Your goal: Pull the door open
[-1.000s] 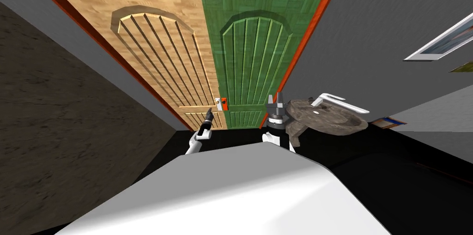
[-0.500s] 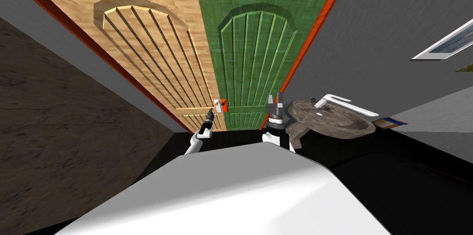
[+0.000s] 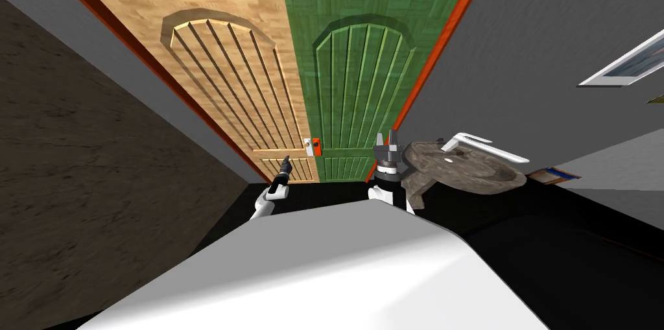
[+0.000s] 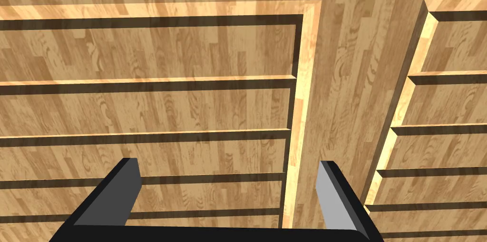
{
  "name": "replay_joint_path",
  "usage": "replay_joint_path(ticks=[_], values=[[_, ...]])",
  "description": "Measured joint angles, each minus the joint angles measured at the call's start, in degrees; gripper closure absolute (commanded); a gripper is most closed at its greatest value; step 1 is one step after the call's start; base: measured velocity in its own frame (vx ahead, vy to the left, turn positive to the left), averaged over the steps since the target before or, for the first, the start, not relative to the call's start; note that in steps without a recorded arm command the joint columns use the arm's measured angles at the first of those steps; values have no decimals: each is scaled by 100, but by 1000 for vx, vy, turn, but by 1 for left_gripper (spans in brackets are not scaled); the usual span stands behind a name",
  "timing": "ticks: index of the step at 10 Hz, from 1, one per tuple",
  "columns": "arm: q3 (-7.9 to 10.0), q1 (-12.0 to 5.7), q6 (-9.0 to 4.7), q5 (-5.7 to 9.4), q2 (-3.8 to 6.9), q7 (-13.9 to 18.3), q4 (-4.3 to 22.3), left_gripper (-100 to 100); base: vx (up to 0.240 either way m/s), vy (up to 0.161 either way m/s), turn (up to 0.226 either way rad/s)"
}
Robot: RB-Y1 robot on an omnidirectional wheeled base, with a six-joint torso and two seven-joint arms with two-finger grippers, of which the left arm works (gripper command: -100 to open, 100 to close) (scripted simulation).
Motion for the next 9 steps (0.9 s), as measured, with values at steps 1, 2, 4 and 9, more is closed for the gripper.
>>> replay_joint_path(ticks=[1, 2, 4, 9], values=[[68, -53, -72, 11, 71, 38, 208, -100, 6, -8, -13], [168, -70, -141, 28, 184, 80, 375, -100, 25, -9, -15], [332, 98, -94, 37, 302, 105, 283, -100, 49, -14, -48], [474, 95, -159, 54, 563, 346, 352, -100, 178, -17, -158]])
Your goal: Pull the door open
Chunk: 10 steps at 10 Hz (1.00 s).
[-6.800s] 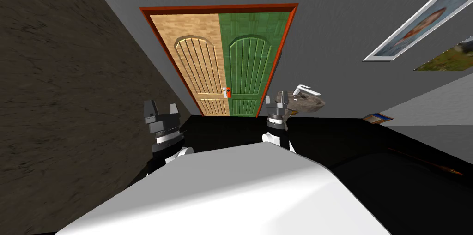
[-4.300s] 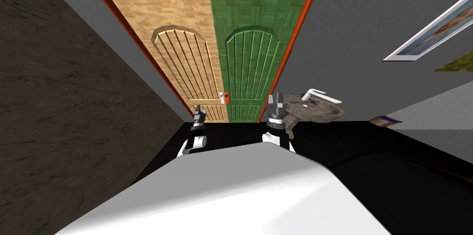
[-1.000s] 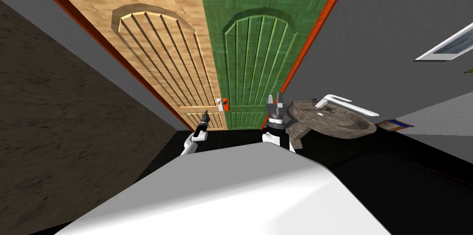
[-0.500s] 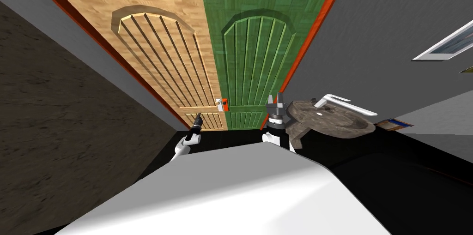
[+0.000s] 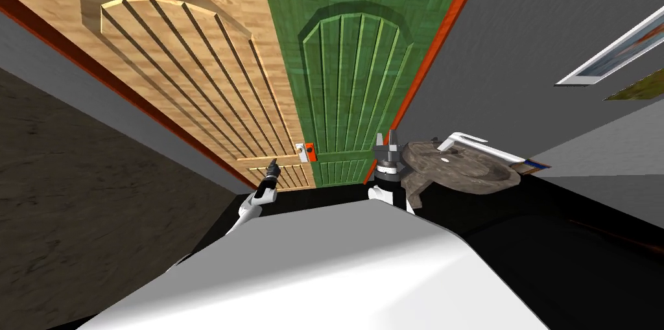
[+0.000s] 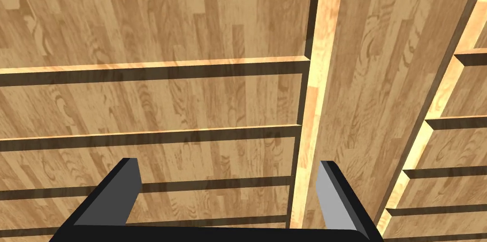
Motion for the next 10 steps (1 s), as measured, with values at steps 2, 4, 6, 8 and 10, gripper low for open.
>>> replay_joint_path(ticks=[2, 4, 6, 8, 10], values=[[-64, -120, -52, -20, -69, 32, 33, -100, 175, -78, -122], [-157, -264, -88, -44, -175, 39, 47, -100, 160, -54, -101], [-161, -273, -90, -45, -179, 39, 46, 100, -28, 5, 21], [-158, -266, -88, -44, -175, 39, 47, 100, -27, 11, -3], [-157, -264, -88, -44, -174, 39, 47, 100, -5, 2, 0]])
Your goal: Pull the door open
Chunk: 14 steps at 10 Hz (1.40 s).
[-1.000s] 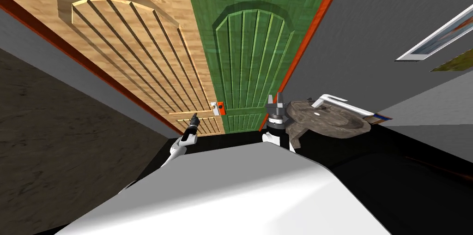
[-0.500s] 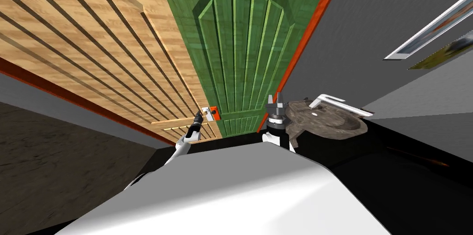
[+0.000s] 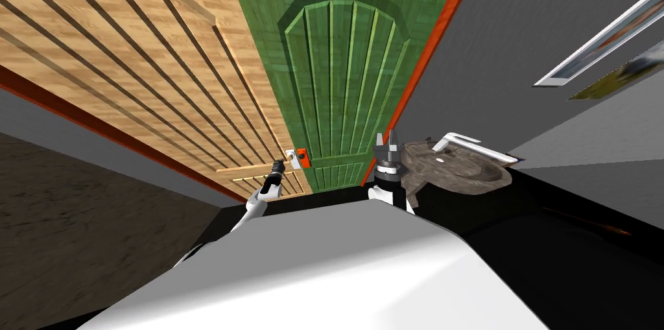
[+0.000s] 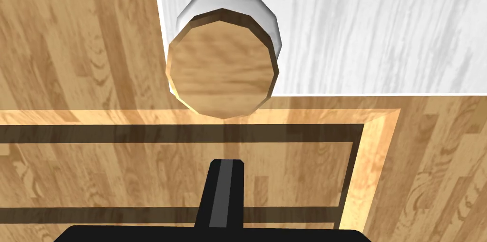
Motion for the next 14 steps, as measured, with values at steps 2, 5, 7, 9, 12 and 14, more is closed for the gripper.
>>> replay_joint_path(ticks=[2, 5, 7, 9, 12, 14], values=[[48, 40, 49, 7, 26, -14, -47, -100, -157, 67, 139], [74, 122, 25, 22, 135, 33, 9, -100, -212, 12, 9], [5, 166, 52, 11, 109, 58, -122, -100, -213, -94, -111], [-91, 171, 113, -8, 37, 79, -299, -100, -59, -24, 83], [161, 234, 16, 30, 209, 29, 34, -100, 2, 58, 133], [312, 361, 127, 64, 340, 22, -95, -100, 138, 28, 92]])
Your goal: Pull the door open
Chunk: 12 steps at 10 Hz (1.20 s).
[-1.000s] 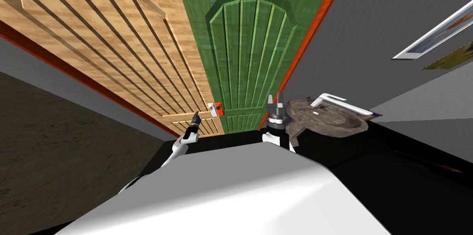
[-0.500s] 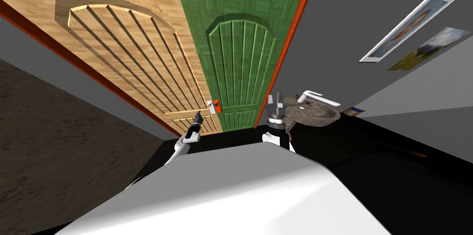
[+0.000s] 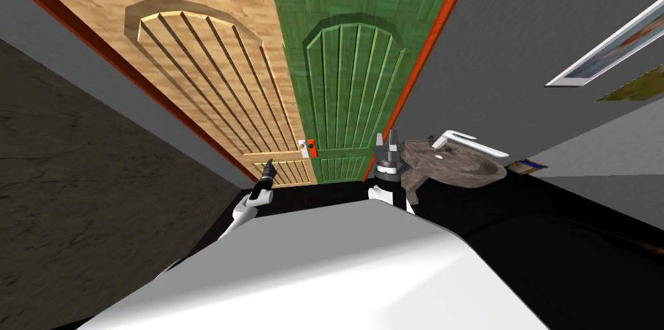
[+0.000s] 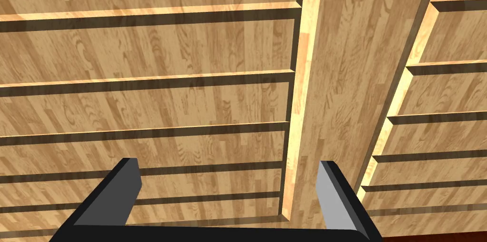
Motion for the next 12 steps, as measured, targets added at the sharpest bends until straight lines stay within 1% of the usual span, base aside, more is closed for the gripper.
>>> replay_joint_path(ticks=[1, 2, 5, 6, 7, 8, 9, 10, 12], values=[[72, 28, 8, 8, 20, -23, 39, -100, 179, -4, -32], [91, 42, 1, 12, 30, -30, 33, -100, 168, -11, -85], [32, -24, -9, 2, -47, -31, -9, -100, 168, -41, -94], [-11, -93, -39, -5, -83, -24, 32, -100, 169, -73, -131], [-37, -135, -27, -15, -138, -38, -4, -100, 187, -142, -149], [-103, -147, -10, -25, -194, -33, -95, -100, 189, -171, -223], [-168, -205, 43, -38, -270, -34, -200, -100, 83, -73, -37], [-178, -217, 59, -40, -282, -36, -214, 100, -10, 7, 38], [-173, -216, 44, -37, -277, -32, -206, 100, -27, 23, -18]])
